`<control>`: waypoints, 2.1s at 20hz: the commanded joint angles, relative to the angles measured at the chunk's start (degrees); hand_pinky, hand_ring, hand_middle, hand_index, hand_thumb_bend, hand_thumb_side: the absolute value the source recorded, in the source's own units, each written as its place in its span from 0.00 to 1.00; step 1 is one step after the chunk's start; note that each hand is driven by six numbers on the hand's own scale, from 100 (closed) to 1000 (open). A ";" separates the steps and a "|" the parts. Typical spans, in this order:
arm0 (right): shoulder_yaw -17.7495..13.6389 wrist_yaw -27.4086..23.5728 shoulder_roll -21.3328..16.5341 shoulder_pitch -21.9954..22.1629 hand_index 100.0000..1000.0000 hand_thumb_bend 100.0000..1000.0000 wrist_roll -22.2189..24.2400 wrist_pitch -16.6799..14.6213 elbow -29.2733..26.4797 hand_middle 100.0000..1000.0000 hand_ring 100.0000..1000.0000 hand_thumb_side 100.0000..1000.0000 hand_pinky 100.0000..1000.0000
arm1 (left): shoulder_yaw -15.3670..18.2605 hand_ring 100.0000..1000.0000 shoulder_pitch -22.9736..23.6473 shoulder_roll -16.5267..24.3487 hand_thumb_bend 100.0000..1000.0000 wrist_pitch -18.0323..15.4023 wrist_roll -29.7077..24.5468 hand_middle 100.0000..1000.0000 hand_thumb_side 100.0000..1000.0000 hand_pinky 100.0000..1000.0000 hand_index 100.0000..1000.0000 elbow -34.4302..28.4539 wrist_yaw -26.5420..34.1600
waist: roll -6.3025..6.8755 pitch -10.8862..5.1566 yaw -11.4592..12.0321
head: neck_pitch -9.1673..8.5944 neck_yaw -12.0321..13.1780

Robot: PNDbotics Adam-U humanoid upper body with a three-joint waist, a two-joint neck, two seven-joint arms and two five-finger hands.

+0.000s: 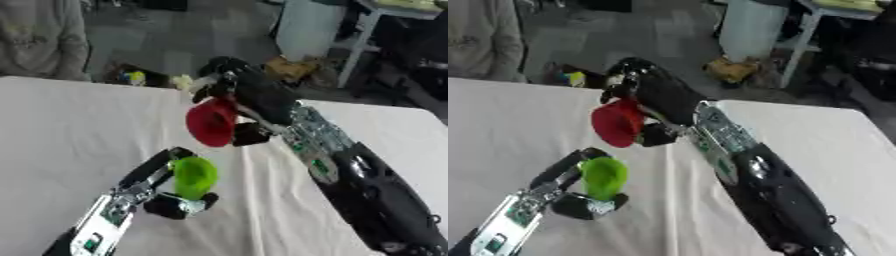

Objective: Pour the contents of one cup into another cup.

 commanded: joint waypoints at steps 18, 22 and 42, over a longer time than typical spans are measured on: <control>0.06 11.59 -1.32 -1.60 0.71 0.00 -5.89 -1.11 -0.57 0.22 0.74 0.00 0.84 | -0.18 0.26 -1.29 -0.22 0.11 0.30 -0.94 0.34 0.33 0.41 0.49 -1.55 2.34 | 0.21 -1.46 0.54 | -0.48 0.44; 0.02 13.92 -1.37 -1.75 0.72 0.00 -7.72 -1.22 0.33 0.24 0.73 0.00 0.83 | -0.26 0.26 -1.29 -0.23 0.12 0.24 -1.17 0.34 0.33 0.41 0.49 -1.56 2.76 | 0.21 -1.47 0.57 | -0.52 0.54; 0.59 24.76 -1.87 -1.93 0.76 0.05 -16.34 -0.84 0.80 0.40 0.72 0.00 0.84 | -0.19 0.26 -0.96 -0.71 0.12 0.17 -0.80 0.34 0.33 0.41 0.49 -0.89 2.42 | 0.53 -1.73 0.23 | -0.29 0.86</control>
